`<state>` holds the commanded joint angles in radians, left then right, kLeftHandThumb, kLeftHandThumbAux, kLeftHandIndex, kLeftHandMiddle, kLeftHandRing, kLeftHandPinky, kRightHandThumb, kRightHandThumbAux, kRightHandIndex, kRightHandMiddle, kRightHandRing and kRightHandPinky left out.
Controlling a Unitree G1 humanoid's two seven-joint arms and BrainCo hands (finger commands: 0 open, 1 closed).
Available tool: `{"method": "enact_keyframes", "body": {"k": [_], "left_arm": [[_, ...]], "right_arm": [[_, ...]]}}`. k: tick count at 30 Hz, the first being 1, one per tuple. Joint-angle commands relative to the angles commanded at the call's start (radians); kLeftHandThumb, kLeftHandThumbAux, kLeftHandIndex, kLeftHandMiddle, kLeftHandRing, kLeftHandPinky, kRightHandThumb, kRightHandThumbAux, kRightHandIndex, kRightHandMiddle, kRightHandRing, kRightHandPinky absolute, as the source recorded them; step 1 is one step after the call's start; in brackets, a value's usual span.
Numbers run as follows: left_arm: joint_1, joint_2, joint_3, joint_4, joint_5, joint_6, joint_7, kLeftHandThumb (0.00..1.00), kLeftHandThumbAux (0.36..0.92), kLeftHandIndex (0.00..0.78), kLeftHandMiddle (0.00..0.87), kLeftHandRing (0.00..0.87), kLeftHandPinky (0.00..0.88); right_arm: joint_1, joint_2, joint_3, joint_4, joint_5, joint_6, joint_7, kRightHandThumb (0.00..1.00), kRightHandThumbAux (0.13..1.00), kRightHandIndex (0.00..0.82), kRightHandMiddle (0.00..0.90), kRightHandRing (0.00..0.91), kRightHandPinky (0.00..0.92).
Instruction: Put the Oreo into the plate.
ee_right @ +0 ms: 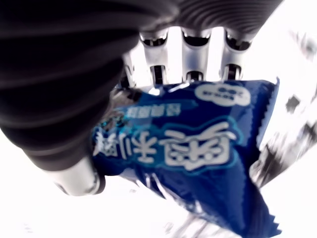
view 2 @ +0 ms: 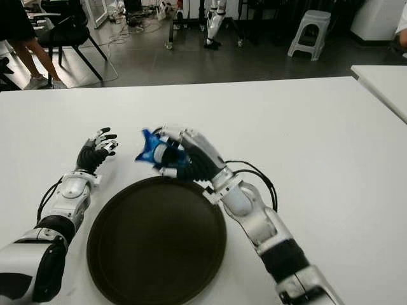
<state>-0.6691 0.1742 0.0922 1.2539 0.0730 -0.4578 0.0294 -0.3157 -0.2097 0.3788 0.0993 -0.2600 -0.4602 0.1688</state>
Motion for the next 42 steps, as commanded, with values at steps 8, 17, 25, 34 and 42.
{"method": "enact_keyframes", "body": {"k": [8,17,25,34,42], "left_arm": [[-0.004,-0.002,0.0,0.0,-0.001,0.002,0.0,0.069,0.614,0.151,0.234,0.252,0.298],[-0.005,-0.006,0.004,0.0,-0.006,0.007,0.004,0.068,0.612,0.152,0.228,0.25,0.291],[-0.007,-0.007,-0.002,0.0,0.0,0.005,0.009,0.058,0.618,0.143,0.23,0.245,0.287],[-0.007,-0.009,0.005,-0.003,-0.009,0.015,0.004,0.07,0.625,0.14,0.228,0.249,0.29],[-0.006,-0.007,-0.007,-0.003,0.006,0.011,0.019,0.048,0.626,0.141,0.23,0.246,0.278]], "right_arm": [[0.013,-0.037,0.007,-0.104,0.133,0.08,0.209,0.69,0.723,0.437,0.798,0.799,0.796],[0.012,-0.078,0.034,-0.137,0.069,0.13,0.306,0.687,0.724,0.437,0.799,0.8,0.794],[0.002,-0.097,0.058,-0.12,-0.029,0.121,0.312,0.688,0.723,0.436,0.794,0.802,0.798],[0.0,-0.097,0.068,-0.091,-0.057,0.091,0.326,0.69,0.723,0.435,0.785,0.796,0.795],[-0.008,-0.075,0.084,-0.029,-0.087,0.065,0.294,0.691,0.723,0.432,0.743,0.752,0.733]]}}
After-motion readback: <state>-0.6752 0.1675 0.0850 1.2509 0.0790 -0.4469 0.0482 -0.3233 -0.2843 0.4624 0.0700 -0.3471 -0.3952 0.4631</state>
